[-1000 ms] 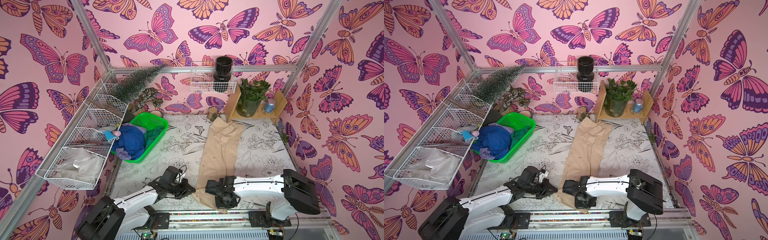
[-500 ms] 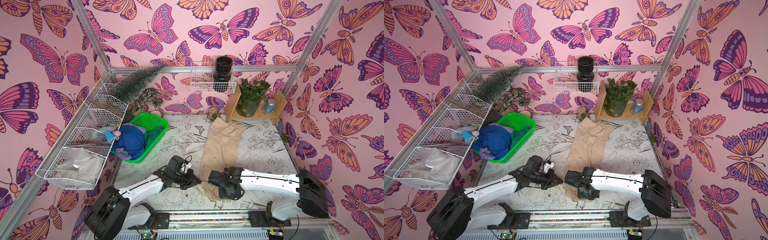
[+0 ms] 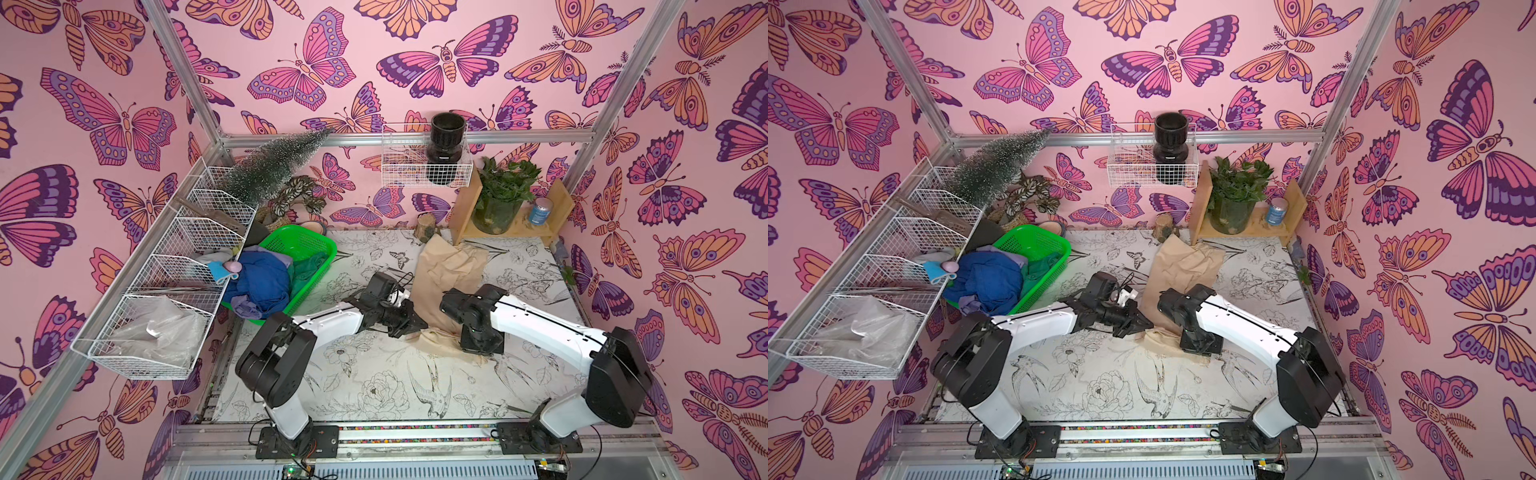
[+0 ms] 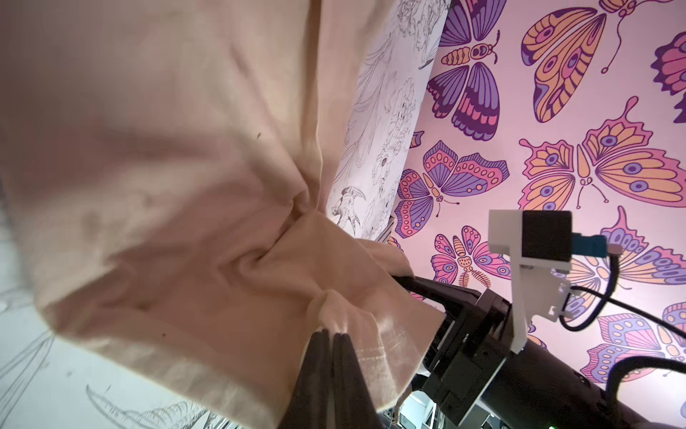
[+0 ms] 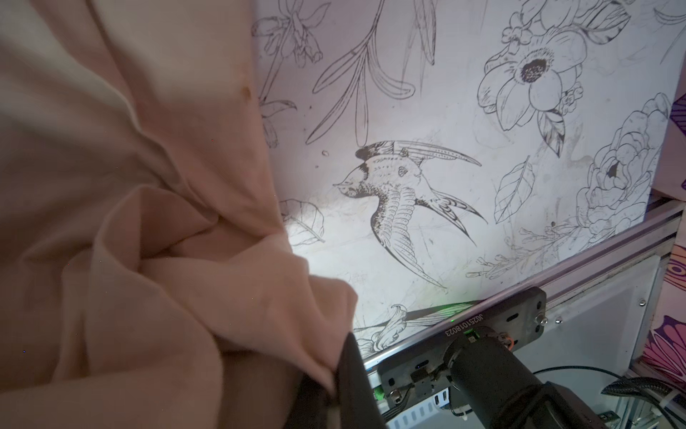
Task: Fold and stack t-shirts
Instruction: Fold the T-shirt.
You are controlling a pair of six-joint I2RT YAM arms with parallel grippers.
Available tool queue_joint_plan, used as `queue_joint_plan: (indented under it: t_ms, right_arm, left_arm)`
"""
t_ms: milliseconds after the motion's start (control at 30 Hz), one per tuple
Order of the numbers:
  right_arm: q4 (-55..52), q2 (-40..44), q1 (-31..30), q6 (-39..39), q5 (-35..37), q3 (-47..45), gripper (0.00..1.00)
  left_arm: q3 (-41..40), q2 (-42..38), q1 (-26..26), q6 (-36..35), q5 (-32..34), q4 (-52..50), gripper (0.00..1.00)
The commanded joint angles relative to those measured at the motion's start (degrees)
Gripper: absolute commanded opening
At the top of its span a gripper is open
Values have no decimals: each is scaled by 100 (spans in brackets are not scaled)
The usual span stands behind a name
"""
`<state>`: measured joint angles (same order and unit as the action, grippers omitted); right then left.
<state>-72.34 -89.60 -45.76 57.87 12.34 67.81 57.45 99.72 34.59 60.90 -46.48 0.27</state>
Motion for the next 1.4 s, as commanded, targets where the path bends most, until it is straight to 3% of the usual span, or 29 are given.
queue_joint_plan:
  t_ms: [0, 200, 500, 800, 1367]
  right_arm:
    - [-132, -362, 237, -543, 186, 374, 0]
    - [-26, -1103, 488, -1020, 74, 1012, 0]
    - [298, -1801, 857, -1317, -56, 1318, 0]
    - [501, -2156, 1322, -1635, -121, 1862, 0]
    - [669, -3220, 2093, -2394, -236, 2896, 0]
  left_arm:
    - [347, 287, -125, -125, -186, -115, 0]
    - [685, 576, -250, -191, -246, -211, 0]
    - [1275, 1128, -513, -830, 67, -766, 0]
    - [2675, 2269, -769, -1323, 444, -1598, 0]
    - [5040, 3583, -866, -1508, 673, -2732, 0]
